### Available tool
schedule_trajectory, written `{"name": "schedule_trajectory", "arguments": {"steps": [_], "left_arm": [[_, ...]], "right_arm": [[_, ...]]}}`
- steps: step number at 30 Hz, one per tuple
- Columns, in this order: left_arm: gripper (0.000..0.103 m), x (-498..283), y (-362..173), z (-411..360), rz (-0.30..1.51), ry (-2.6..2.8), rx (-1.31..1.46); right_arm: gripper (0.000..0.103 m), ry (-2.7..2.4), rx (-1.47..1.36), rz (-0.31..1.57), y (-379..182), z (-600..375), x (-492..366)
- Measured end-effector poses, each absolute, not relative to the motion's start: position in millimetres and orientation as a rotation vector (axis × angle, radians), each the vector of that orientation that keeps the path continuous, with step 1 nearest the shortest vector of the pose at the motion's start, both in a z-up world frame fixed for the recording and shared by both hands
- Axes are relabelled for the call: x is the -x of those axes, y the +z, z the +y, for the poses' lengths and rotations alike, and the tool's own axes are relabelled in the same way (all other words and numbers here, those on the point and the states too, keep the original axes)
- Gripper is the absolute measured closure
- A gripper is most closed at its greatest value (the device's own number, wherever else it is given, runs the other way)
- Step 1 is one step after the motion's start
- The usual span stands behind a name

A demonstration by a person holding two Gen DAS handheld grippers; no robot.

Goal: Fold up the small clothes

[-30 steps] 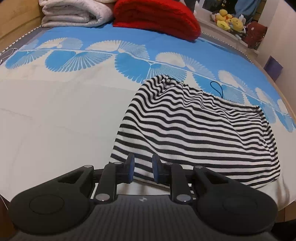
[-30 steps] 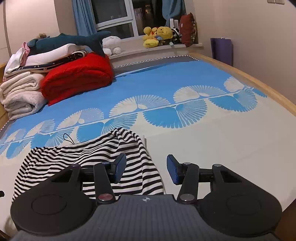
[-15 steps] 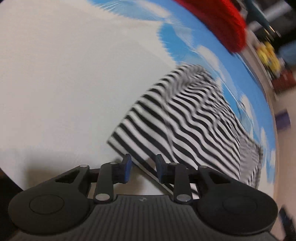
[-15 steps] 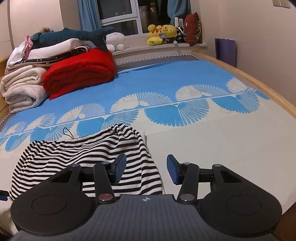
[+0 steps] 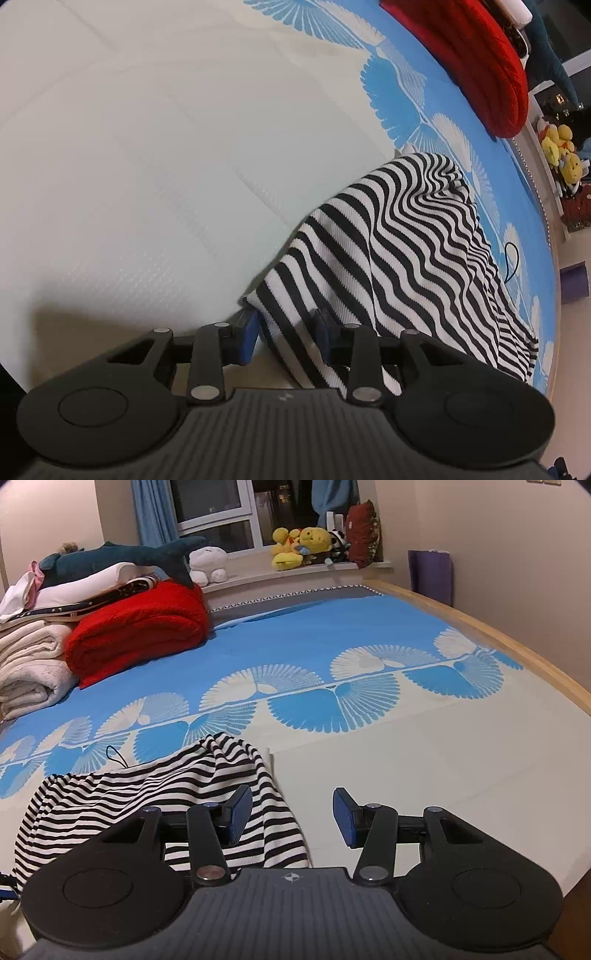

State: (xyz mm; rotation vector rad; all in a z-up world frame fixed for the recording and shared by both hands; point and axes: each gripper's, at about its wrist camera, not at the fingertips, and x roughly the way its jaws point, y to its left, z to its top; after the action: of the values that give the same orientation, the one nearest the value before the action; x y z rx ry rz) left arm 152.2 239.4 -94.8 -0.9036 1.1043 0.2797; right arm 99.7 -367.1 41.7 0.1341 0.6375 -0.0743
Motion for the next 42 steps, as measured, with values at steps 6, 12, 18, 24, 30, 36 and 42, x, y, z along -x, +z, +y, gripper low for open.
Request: {"name": "schedule_trajectory", "arguments": {"steps": [6,12,18,24,30,36,42], "left_arm": [[0.066,-150.1,-92.8,236.1,1.088,0.325,0.877],[0.097,-156.4,-90.1,230.6,1.073,0.275,0.829],[0.099,-140.3,-50.7,234.6,0.919,0.215,0.8],[0.101,-116.4,-27.1,245.0,0.856,0.255,0.756],[0.101,-113.4,-34.8,253.1,0.903,0.323,0.702],[0.101,-131.0,18.1,207.8,0.871,0.259,0.441],[0.101,-154.6,106.4,77.0,0.707,0.007,0.208]], "right_arm": [[0.053,-0.071,-0.097,0.644,38.8,-360.3,-100.6],[0.053,-0.08,-0.051,0.628,40.2,-356.8,-99.0],[0.053,-0.038,-0.004,0.563,66.5,-368.9,-99.6],[0.053,-0.087,-0.011,0.548,64.4,-394.9,-103.6],[0.054,-0.137,-0.085,0.573,56.4,-406.9,-109.6],[0.054,-0.128,-0.11,0.582,53.3,-411.3,-111.0],[0.054,-0.117,-0.148,0.564,56.9,-419.7,-107.9]]}}
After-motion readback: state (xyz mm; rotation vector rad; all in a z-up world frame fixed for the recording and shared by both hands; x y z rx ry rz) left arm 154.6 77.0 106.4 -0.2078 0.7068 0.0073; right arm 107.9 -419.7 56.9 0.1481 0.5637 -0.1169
